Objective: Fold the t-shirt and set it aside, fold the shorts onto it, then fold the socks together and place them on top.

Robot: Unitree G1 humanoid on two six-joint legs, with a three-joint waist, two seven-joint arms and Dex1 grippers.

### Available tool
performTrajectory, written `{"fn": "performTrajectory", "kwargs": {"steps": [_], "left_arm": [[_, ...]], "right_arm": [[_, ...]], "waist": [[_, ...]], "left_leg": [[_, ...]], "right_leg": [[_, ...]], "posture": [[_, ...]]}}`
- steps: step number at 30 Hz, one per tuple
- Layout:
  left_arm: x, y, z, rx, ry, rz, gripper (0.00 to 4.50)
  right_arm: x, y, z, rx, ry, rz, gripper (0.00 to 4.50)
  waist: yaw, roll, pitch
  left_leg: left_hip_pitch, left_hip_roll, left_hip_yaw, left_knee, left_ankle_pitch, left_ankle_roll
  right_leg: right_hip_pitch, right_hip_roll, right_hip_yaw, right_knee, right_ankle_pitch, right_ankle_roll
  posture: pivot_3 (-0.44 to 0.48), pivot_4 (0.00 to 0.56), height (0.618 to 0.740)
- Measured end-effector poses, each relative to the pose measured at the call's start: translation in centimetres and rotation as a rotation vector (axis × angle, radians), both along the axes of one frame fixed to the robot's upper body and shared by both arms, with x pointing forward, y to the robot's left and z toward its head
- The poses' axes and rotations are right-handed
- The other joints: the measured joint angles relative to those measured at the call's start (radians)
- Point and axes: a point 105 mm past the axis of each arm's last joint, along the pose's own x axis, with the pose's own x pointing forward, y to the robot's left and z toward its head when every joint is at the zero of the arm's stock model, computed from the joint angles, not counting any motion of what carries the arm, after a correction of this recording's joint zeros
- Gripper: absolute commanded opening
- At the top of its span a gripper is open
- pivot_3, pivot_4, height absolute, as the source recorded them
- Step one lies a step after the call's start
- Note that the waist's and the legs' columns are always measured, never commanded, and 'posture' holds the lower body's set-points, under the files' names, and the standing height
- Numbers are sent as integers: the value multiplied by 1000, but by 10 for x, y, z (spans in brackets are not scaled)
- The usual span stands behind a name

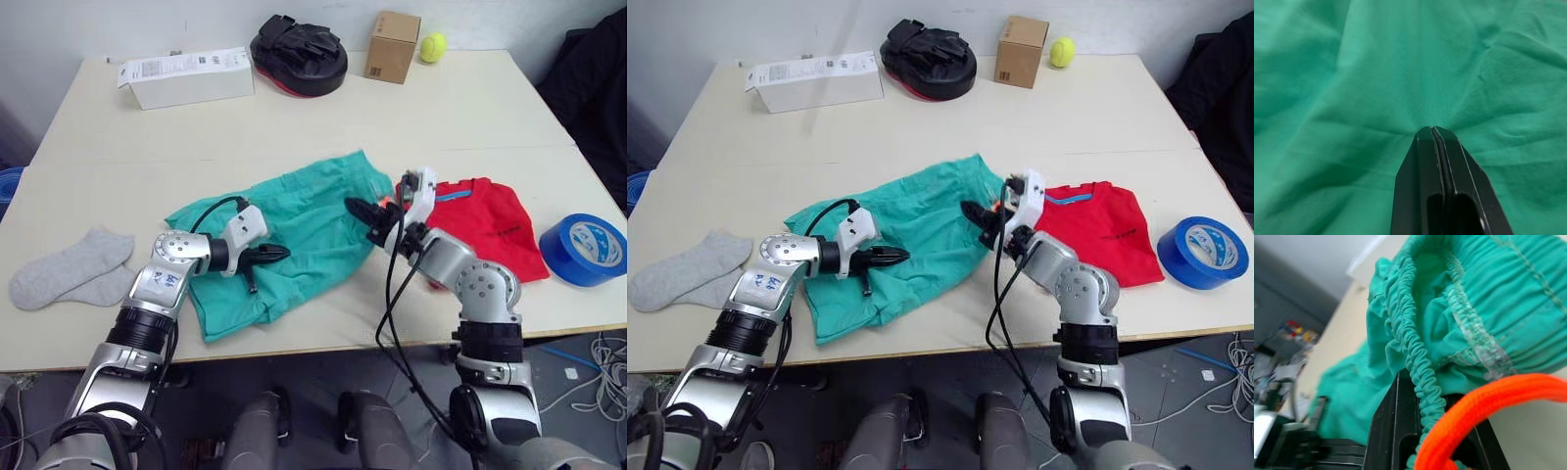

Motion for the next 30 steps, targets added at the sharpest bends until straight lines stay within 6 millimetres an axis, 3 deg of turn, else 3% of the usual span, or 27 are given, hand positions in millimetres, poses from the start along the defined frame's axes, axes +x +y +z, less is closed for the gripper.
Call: {"fn": "performTrajectory", "kwargs": {"steps": [5,8,16,22,30], "left_arm": [[3,2,1,-13,-5,43,0],[3,4,0,-20,-7,62,0],[-18,28,4,-51,5,143,0],[-44,47,32,-113,-19,191,1843],[-83,85,43,-182,26,337,4399]], "right_arm": [[-31,46,5,-63,-9,264,22],[-41,61,1,-100,-3,346,22],[-38,82,-16,-165,23,407,22],[-37,90,-9,-134,-4,449,22],[-46,112,11,-88,-78,564,22]], "waist": [[2,0,0],[5,0,0],[-5,0,0],[-9,0,0],[-16,0,0]], "left_leg": [[0,0,0,0,1,3],[0,0,0,0,0,0],[-3,0,0,-1,0,-2],[-12,-1,0,0,6,-2],[-12,0,0,-1,6,-5]], "right_leg": [[0,0,0,0,0,0],[0,0,0,0,0,0],[-4,0,0,1,0,0],[-13,0,0,3,1,1],[-14,0,0,4,1,1]], "posture": [[0,150,740],[0,150,740],[0,150,740],[0,150,740],[0,150,740]]}}
